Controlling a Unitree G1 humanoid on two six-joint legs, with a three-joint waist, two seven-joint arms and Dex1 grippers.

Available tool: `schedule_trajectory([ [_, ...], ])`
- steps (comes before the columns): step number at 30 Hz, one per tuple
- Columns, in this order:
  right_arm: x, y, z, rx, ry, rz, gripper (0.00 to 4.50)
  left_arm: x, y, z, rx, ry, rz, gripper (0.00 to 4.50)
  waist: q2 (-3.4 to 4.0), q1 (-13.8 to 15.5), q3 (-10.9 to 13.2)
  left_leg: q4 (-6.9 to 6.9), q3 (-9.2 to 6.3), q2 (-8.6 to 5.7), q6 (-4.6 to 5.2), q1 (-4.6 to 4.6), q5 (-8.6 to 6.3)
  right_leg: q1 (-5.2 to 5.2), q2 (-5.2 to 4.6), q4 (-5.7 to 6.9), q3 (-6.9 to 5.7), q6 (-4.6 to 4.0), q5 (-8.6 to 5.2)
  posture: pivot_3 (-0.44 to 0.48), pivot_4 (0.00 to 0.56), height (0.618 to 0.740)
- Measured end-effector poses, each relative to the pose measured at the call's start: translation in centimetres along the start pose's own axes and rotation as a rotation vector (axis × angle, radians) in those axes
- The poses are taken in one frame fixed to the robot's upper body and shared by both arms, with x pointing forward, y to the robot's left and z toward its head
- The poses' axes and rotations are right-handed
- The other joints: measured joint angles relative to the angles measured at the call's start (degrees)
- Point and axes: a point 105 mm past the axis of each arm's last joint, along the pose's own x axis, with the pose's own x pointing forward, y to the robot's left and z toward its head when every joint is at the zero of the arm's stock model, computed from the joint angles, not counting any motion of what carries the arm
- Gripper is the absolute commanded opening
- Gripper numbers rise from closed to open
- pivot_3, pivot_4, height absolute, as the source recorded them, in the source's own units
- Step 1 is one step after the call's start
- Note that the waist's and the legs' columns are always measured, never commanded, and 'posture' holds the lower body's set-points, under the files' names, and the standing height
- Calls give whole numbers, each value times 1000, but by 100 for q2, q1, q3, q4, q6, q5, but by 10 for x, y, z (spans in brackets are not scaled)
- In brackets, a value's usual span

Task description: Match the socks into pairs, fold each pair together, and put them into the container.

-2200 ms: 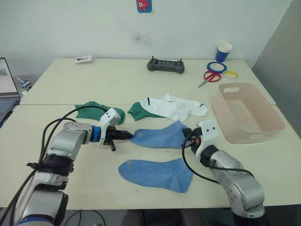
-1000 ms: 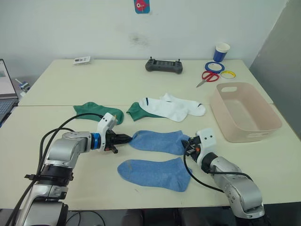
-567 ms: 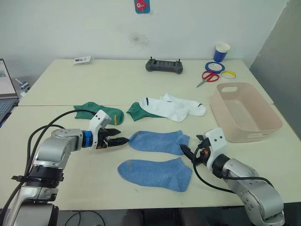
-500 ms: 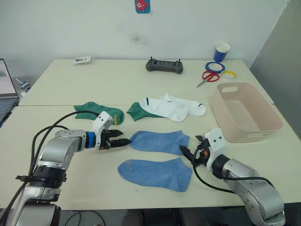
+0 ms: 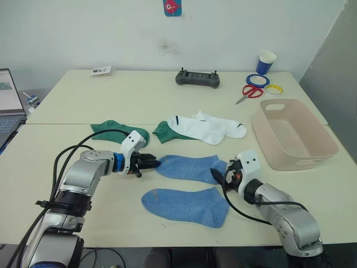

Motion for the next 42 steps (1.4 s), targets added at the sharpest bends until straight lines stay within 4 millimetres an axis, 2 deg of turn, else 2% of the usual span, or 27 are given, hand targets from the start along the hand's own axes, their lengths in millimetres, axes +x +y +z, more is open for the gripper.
schedule_trajectory([
  [2, 1, -2, -4, 12, 16, -3, 3621, 2, -2, -1, -5, 1, -13, 9, 0, 8, 0, 1, -1, 0, 0, 0, 0, 2, -1, -1, -1, 0, 0, 0, 150, 740],
  [12, 1, -1, -5, 30, 15, -1, 61, 4, -13, -4, -28, -15, -61, 0, 1, 5, 0, 0, -1, 0, 0, 5, 0, 7, -2, -1, -1, 0, 0, 0, 150, 740],
  [18, -1, 0, -3, 22, 0, 12, 61, 2, -18, -7, -65, -46, -80, 0, 1, 4, 0, 0, -2, 1, 0, 6, 0, 8, -2, -1, -2, 0, 0, 0, 150, 740],
  [21, -10, 6, 6, 8, -37, 37, 61, -2, -25, -2, -92, -74, -117, 0, 0, 4, 0, 0, -10, 3, 0, 0, 0, 6, -1, -3, -4, 0, 0, 0, 150, 740],
  [27, -37, 23, 30, 41, -119, 115, 61, -40, -30, 22, -123, -109, -159, 0, 1, -11, 1, -4, -17, 6, 0, 4, 0, 8, 1, -2, -4, 2, -3, 0, 150, 740],
  [30, -50, 32, 34, 79, -130, 159, 61, -55, -37, 25, -158, -94, -196, 0, 2, -11, 1, -4, -14, 7, 0, 5, 0, 9, 1, -3, -4, 7, -7, 0, 150, 740],
  [32, -59, 38, 33, 103, -122, 187, 61, -63, -43, 22, -193, -69, -225, 0, 2, -12, 1, -4, -14, 7, 0, 5, 0, 9, 1, -3, -2, 23, -16, 0, 150, 740],
  [35, -72, 50, 24, 166, -80, 242, 61, -79, -59, 2, -228, 37, -283, 0, 3, -33, 2, -14, -10, 11, 0, 12, -1, 9, -1, -7, 9, 17, -21, 0, 150, 740],
  [38, -81, 58, -3, 238, 38, 266, 61, -80, -70, -16, -253, 97, -309, 0, 10, -26, 6, -17, -13, 14, 0, 18, -1, 15, -12, -7, 11, 8, -28, 0, 150, 740],
  [42, -84, 59, -13, 235, 89, 260, 61, -77, -74, -26, -258, 122, -312, 0, 9, -6, 6, -14, -12, 12, 0, 22, 0, 19, -13, -7, 9, 7, -26, 0, 150, 740],
])
